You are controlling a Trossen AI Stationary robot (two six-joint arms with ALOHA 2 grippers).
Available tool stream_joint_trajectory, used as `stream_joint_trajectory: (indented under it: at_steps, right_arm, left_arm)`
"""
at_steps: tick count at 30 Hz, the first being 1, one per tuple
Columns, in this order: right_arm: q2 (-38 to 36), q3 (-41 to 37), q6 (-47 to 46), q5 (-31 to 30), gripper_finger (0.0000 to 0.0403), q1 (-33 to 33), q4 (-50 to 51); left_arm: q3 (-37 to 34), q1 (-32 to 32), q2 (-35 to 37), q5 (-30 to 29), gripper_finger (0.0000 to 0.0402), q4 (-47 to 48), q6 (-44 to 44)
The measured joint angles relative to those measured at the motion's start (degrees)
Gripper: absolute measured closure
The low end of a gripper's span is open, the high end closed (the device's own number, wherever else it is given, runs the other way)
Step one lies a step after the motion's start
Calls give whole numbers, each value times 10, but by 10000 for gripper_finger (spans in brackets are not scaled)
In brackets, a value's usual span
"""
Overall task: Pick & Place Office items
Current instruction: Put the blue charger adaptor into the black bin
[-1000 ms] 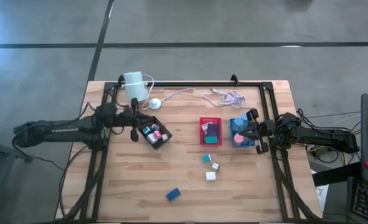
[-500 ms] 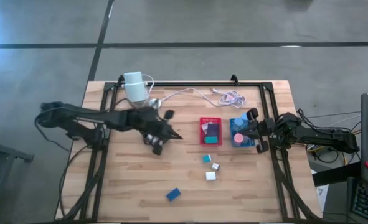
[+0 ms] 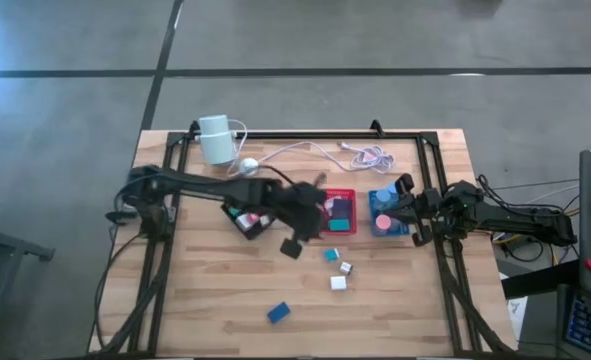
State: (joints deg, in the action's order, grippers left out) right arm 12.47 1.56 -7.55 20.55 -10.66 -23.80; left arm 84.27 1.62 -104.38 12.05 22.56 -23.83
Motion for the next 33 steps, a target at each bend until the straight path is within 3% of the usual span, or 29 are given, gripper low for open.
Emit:
stream_joint_trajectory:
  at_steps: [8,15,20,33]
  right_arm:
    - [0,0,0,5,394,0,6]
    - [0,0,0,5,394,0,13]
    - [0,0,3,5,394,0,13]
    - [7,0,15,5,394,0,13]
  left_arm:
    - [129,41,-119,4,166,81,-39]
    - [153,68,-169,2,80,96,-119]
    - [153,79,-186,-52,49,83,-147]
    - [160,61,-242,-58,39,78,-237]
